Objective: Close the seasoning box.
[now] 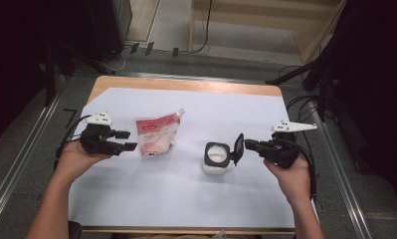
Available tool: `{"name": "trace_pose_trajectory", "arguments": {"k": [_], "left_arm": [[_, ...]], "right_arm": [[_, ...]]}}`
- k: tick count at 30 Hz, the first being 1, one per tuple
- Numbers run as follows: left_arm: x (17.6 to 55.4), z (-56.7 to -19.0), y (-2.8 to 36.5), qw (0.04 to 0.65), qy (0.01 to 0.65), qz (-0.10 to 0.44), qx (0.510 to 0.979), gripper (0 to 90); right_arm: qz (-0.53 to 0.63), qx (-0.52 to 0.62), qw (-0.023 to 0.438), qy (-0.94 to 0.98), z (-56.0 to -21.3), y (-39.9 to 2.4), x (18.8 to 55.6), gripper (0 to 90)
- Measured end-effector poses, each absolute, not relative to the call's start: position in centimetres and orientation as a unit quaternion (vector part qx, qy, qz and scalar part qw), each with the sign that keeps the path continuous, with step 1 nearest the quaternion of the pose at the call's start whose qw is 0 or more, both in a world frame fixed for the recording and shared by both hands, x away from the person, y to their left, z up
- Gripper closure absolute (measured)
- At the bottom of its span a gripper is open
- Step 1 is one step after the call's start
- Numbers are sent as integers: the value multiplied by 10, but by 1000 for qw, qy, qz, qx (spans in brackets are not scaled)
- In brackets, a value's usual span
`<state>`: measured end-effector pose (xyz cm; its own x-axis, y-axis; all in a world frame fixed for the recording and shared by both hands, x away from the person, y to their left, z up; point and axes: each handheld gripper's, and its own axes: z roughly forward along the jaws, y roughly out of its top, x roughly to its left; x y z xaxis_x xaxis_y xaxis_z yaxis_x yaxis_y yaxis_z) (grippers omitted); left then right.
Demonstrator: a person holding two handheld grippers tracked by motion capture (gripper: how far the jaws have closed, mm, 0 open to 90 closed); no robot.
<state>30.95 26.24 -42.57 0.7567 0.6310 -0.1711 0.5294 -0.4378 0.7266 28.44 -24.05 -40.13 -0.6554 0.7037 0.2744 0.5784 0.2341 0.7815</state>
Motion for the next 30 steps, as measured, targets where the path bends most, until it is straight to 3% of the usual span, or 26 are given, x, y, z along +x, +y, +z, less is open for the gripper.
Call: {"name": "trace_pose_trajectory", "arguments": {"k": [30], "left_arm": [[311, -429, 263, 395, 358, 68, 844, 431]], "right_arm": [[463, 394, 56, 792, -417, -209, 287, 900]]}}
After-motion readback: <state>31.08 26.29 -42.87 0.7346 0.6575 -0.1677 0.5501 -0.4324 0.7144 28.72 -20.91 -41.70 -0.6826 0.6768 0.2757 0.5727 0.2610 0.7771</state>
